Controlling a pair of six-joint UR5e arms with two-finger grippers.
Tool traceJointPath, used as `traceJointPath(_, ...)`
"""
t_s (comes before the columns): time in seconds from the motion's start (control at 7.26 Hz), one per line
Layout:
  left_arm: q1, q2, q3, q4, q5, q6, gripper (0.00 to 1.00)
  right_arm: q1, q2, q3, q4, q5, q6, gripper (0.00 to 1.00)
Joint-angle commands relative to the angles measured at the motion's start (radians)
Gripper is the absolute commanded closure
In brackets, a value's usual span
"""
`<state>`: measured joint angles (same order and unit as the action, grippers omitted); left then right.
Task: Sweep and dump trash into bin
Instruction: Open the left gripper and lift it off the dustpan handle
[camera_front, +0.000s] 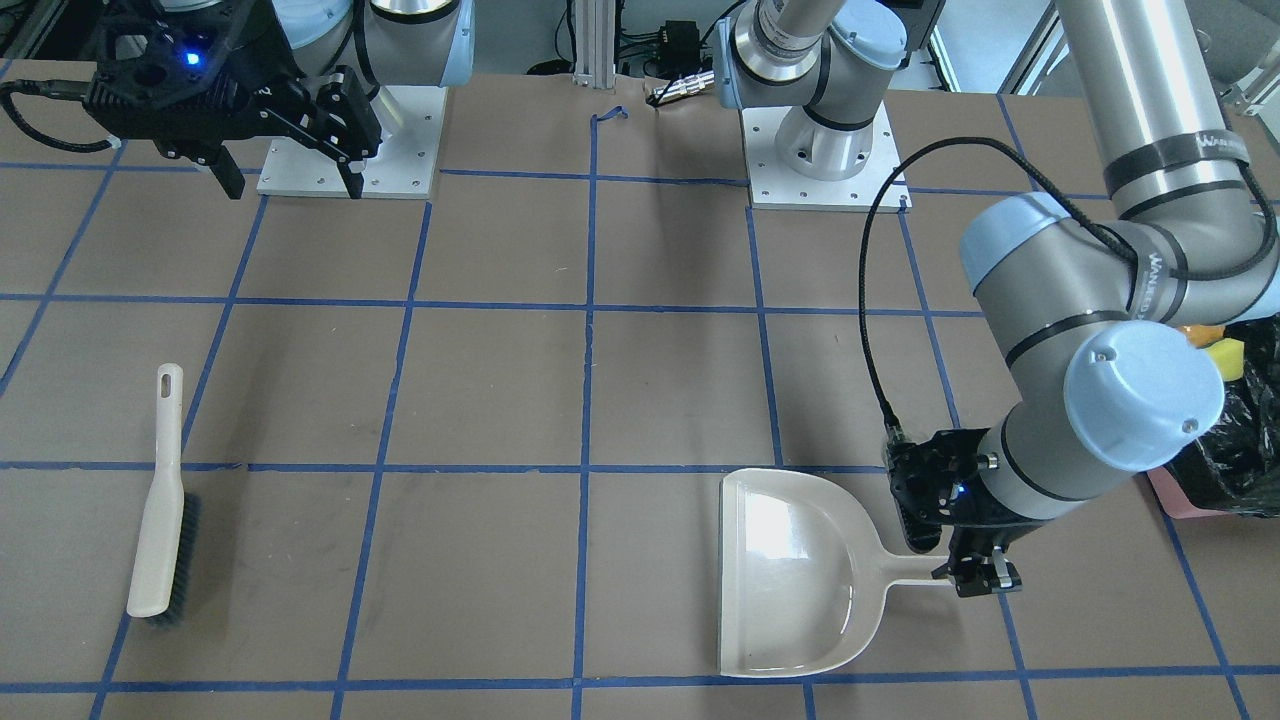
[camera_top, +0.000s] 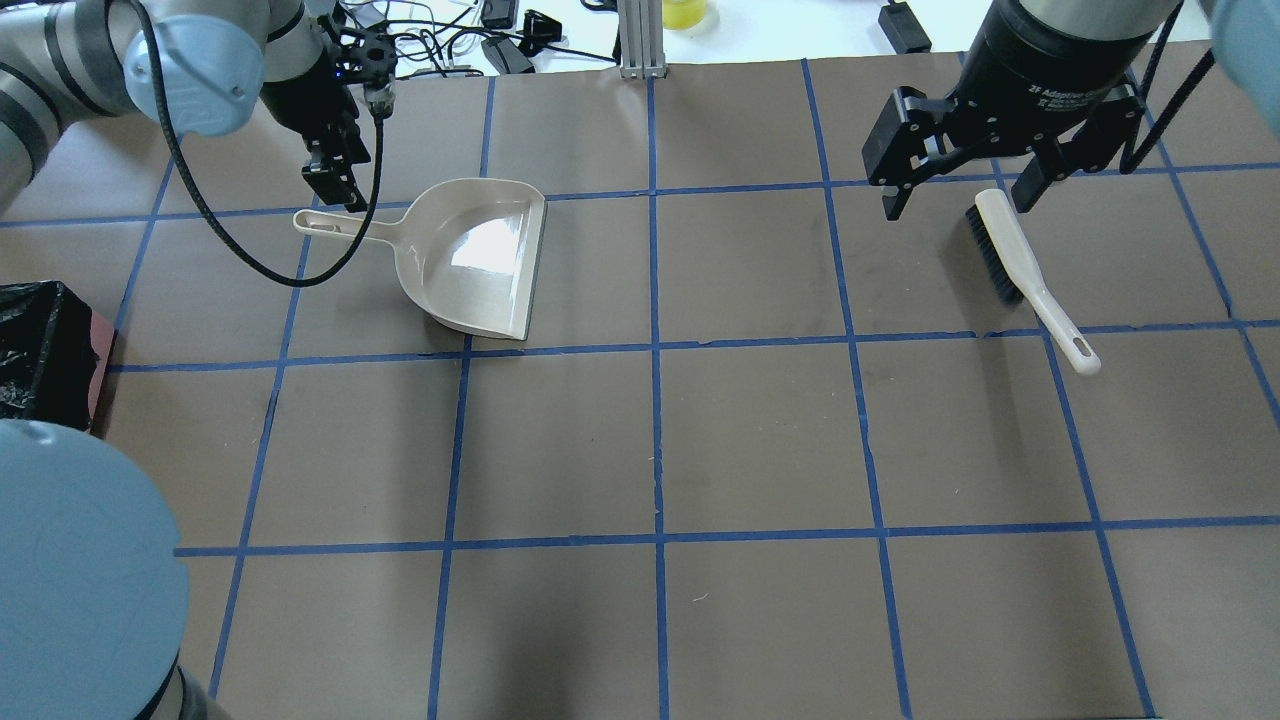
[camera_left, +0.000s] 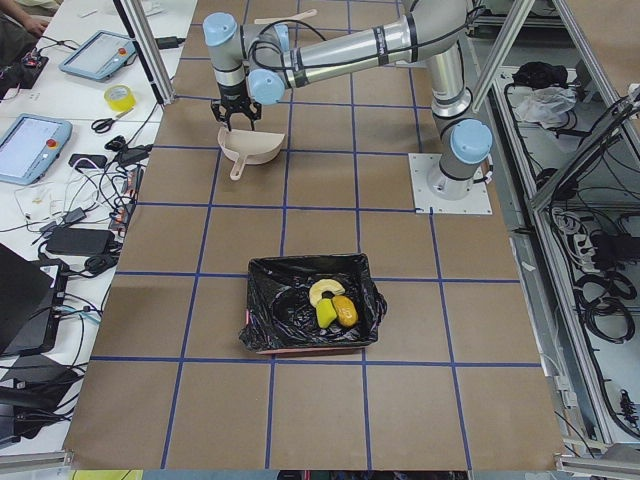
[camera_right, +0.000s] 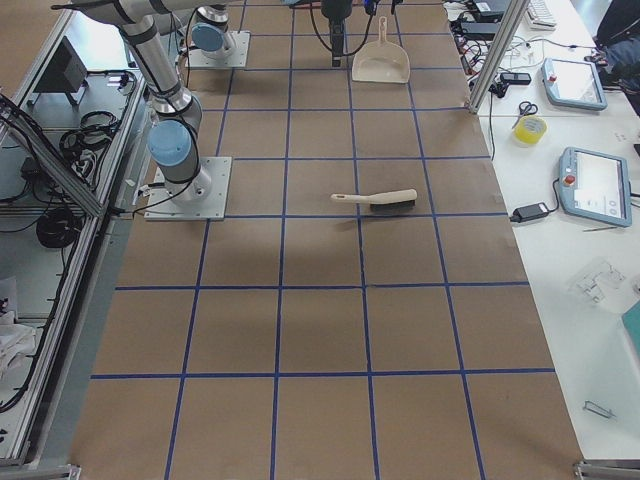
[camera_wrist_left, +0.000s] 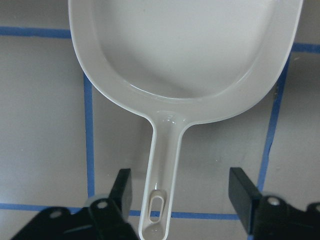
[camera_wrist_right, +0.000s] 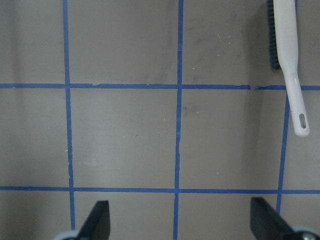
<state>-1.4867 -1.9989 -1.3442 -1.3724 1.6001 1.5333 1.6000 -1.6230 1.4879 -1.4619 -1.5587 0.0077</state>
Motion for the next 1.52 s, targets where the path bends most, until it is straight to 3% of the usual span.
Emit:
traceJointPath(0.0, -0.035, 0.121, 0.005, -0.151, -0.005, -0.112, 0.26, 0.000, 0.000, 0.008, 0.000, 0.002, 0.000, 0.00)
traceJointPath(0.14, -0.050, 0.181, -0.006, -0.221, -0.012, -0.215, 0.26, 0.000, -0.001, 0.011, 0.000, -0.004, 0.006, 0.00)
traceJointPath(0.28, -0.067, 0.234, -0.042, -0.230, -0.061, -0.319, 0.21, 0.000, -0.001, 0.009, 0.000, -0.006, 0.008, 0.00)
traceJointPath(0.69, -0.072, 0.432, -0.218, -0.229, -0.061, -0.626, 0.16, 0.000, -0.001, 0.011, -0.003, 0.000, 0.008, 0.00)
traceJointPath(0.96, -0.069, 0.472, -0.254, -0.218, -0.068, -0.895, 0.00, 0.000, -0.001, 0.009, -0.005, 0.002, 0.008, 0.00)
traceJointPath(1.38, -0.055, 0.474, -0.239, -0.168, -0.062, -1.230, 0.00, 0.000, -0.001, 0.009, -0.005, 0.003, 0.008, 0.00)
